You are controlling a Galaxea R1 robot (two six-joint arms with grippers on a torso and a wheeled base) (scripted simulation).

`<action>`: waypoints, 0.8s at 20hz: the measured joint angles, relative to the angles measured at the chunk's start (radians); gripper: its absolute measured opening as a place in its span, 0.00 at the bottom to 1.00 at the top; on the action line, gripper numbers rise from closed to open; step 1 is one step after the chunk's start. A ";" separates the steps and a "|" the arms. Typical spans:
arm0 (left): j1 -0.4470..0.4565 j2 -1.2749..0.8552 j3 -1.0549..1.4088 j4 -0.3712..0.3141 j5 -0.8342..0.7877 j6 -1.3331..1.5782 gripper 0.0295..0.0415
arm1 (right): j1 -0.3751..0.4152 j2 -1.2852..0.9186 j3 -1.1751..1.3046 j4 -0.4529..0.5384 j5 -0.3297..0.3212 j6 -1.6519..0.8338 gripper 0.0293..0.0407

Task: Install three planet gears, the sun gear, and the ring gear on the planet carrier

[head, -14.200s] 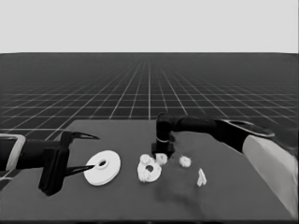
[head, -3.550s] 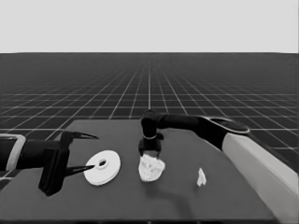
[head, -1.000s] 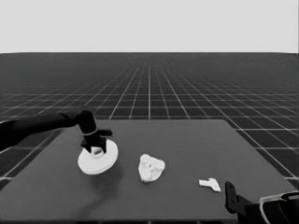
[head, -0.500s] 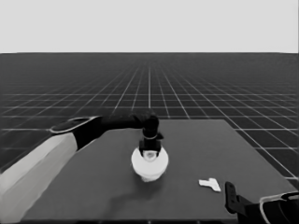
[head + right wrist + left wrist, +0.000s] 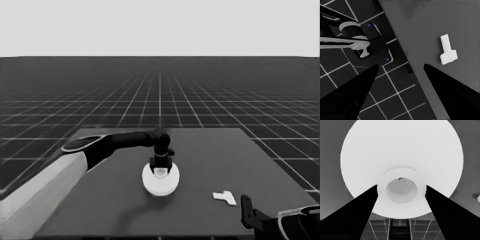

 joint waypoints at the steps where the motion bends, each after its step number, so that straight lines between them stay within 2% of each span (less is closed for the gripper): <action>1: 0.000 0.000 0.000 0.001 0.000 0.000 0.44 | 0.000 0.000 0.000 0.000 0.000 0.000 0.81; 16: 0.002 0.001 0.000 0.001 0.000 0.110 0.44 | 0.000 0.000 0.000 0.000 0.000 0.000 0.81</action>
